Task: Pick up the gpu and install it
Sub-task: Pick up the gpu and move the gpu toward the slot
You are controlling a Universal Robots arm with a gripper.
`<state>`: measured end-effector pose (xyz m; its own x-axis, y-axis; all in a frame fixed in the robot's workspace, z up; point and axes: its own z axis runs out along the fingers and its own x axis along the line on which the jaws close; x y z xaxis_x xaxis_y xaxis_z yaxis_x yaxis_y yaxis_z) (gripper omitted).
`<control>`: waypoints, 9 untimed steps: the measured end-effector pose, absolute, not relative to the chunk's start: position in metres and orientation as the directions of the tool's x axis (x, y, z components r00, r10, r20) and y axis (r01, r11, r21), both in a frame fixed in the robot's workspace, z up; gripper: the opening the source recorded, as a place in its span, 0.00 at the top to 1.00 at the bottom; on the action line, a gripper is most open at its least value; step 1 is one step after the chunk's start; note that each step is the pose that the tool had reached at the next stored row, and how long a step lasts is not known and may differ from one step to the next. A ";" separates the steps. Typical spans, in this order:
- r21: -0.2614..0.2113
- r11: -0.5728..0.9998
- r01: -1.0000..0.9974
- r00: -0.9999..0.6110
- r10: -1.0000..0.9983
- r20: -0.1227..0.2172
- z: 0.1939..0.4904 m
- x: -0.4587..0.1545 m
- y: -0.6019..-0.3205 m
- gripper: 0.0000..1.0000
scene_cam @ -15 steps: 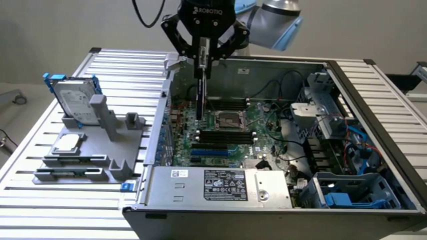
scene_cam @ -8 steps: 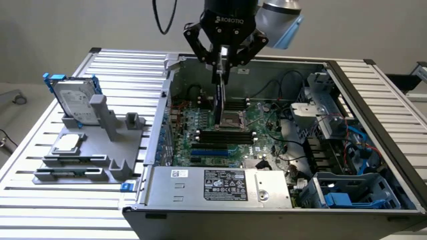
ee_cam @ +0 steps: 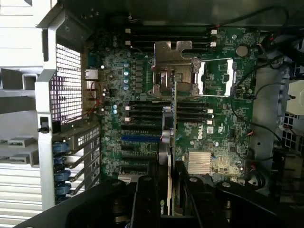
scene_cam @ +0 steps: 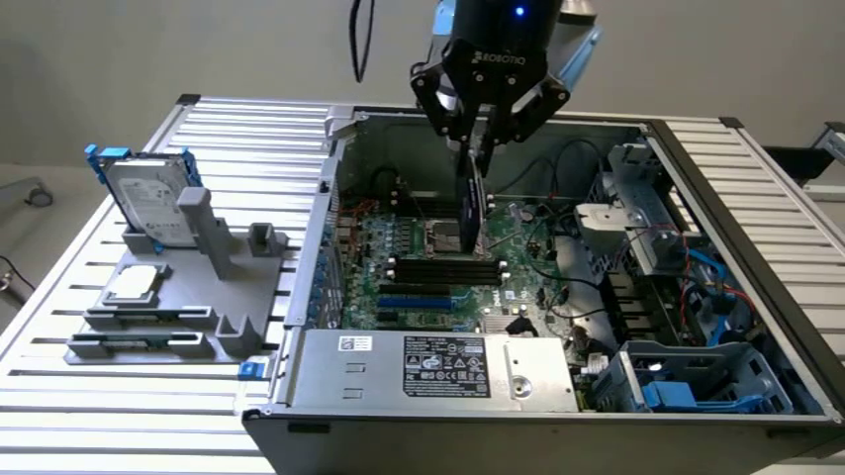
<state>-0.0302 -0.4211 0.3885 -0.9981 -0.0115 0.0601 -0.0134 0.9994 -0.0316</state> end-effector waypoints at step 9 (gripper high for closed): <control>-0.032 0.999 -0.014 -0.998 -0.012 0.065 0.386 -0.027 -0.421 0.74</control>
<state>-0.0271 -0.4211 0.3865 -0.9978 -0.0116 0.0650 -0.0136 0.9994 -0.0315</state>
